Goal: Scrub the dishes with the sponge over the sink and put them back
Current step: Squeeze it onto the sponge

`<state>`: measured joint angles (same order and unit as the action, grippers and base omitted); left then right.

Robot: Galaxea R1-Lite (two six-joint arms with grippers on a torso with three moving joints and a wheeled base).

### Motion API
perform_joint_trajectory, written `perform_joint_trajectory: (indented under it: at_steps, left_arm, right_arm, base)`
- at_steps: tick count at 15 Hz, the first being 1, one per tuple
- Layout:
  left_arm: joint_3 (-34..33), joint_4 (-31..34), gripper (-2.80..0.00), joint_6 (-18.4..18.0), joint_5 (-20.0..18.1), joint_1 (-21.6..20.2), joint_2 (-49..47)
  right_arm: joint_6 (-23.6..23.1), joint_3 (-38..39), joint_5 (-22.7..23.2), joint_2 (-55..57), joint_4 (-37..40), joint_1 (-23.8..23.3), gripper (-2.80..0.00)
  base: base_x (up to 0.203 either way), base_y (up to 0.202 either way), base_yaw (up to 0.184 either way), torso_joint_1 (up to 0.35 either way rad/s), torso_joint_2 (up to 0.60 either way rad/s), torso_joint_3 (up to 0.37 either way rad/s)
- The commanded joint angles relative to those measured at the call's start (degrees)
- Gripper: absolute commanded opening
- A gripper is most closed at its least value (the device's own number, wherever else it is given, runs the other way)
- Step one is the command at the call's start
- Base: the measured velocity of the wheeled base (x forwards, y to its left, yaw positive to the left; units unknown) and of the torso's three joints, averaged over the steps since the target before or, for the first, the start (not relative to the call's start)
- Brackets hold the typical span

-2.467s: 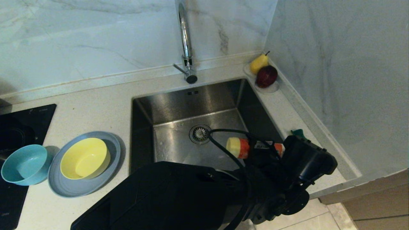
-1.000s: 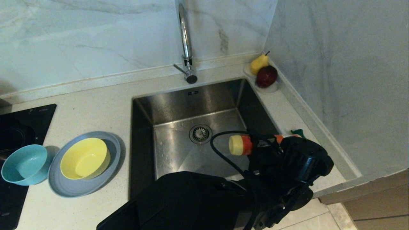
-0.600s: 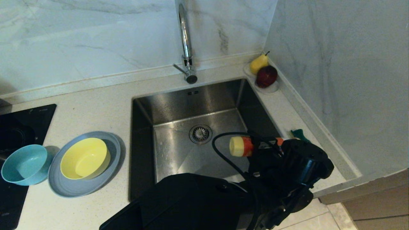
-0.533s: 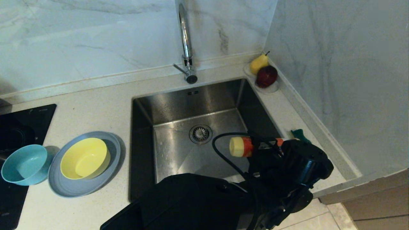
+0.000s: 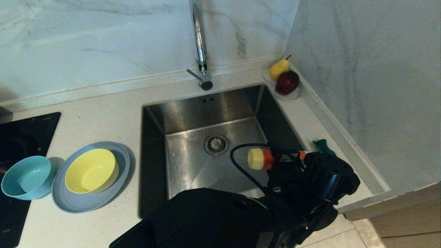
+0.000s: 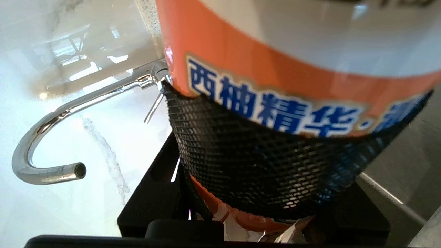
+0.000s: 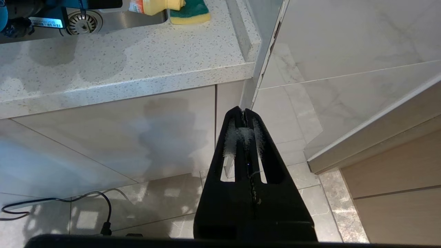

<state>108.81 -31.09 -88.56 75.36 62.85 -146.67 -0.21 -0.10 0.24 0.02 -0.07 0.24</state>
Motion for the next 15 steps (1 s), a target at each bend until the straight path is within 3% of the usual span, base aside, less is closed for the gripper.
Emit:
perform_joint_trajectory:
  at_steps: [1,15]
  left_arm:
    - [0.0,-0.2,-2.8,-0.5,0.8,-0.1,0.0]
    - [-0.1,-0.8,-2.8,-0.3,3.2,0.0,0.9]
  right_arm:
    - [0.0,0.0,0.0,0.0,0.0,0.0,-2.8]
    - [0.0,0.0,0.0,0.0,0.0,0.0,-2.8]
  base:
    - [0.0,0.0,0.0,0.0,0.0,0.0]
    - [0.0,0.0,0.0,0.0,0.0,0.0]
